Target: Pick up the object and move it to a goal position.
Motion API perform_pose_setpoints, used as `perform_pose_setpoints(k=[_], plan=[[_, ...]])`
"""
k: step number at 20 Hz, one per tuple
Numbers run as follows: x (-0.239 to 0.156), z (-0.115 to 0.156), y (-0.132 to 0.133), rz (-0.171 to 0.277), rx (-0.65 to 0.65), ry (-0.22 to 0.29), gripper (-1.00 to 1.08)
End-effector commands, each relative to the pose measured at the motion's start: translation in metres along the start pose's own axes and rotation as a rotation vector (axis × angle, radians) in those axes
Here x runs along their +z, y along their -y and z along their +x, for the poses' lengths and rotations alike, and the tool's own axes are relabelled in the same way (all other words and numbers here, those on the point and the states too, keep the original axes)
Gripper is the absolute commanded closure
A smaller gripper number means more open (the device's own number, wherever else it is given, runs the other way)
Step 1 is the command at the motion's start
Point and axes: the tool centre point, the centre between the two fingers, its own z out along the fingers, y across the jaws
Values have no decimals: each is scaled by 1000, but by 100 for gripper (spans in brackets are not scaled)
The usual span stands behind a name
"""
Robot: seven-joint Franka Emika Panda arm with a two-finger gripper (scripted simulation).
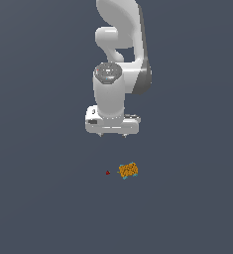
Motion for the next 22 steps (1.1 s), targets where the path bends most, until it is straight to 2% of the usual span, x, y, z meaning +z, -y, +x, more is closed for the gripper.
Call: perform_pose_setpoints(k=[1, 12, 22], plan=[[0, 0, 0, 0, 0, 0, -92], [7, -7, 24, 4, -70, 14, -92], [10, -1, 23, 5, -6, 12, -92]])
